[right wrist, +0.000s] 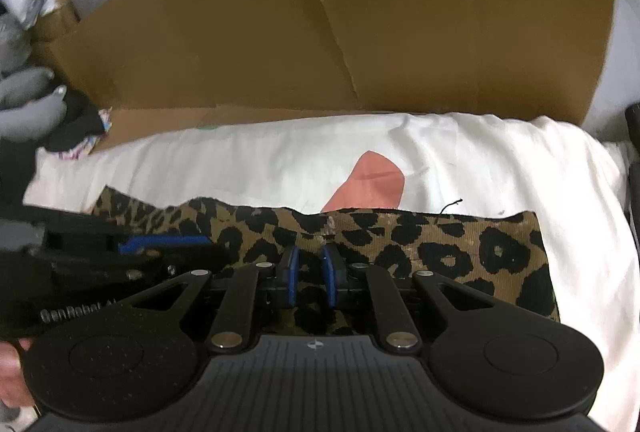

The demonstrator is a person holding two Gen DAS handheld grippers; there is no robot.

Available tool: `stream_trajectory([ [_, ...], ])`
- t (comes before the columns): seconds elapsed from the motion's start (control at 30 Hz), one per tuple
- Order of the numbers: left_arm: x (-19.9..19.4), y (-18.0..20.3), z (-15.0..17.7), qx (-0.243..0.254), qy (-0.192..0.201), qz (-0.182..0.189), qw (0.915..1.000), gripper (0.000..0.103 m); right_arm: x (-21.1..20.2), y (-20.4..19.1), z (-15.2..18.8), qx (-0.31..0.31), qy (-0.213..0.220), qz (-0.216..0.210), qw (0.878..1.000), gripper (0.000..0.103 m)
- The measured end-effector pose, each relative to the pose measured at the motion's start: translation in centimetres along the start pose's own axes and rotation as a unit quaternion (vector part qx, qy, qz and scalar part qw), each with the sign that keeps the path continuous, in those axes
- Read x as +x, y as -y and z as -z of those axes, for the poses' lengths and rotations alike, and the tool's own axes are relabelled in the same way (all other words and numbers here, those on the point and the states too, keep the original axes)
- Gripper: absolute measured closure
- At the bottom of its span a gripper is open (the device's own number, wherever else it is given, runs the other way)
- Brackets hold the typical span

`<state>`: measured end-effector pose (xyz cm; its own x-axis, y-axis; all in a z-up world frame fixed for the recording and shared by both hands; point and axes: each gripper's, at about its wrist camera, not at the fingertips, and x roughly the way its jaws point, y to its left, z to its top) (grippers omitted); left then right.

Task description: Fold clothes

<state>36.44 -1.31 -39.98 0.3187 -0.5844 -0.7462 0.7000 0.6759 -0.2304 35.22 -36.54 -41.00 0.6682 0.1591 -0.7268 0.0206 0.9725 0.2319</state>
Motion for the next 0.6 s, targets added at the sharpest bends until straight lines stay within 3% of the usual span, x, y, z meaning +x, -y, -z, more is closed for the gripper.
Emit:
stream_trajectory([
  [0.2,-2.1,0.6,0.0,0.008,0.011,0.008,0.9999,0.092,-0.7,-1.0,-0.9,-0.007,-0.008,0.023,1.0,0.085],
  [0.4,-4.8,0.9,1.3,0.021,0.021,0.039,0.9988,0.089,-4.0,-1.6,-0.4,-0.024,0.024,0.022,0.999,0.082],
  [0.6,-4.7,2.0,2.3,0.047,0.013,0.035,0.9982,0.076,-4.8,-2.9,1.1,-0.042,0.018,0.014,0.999,0.08],
])
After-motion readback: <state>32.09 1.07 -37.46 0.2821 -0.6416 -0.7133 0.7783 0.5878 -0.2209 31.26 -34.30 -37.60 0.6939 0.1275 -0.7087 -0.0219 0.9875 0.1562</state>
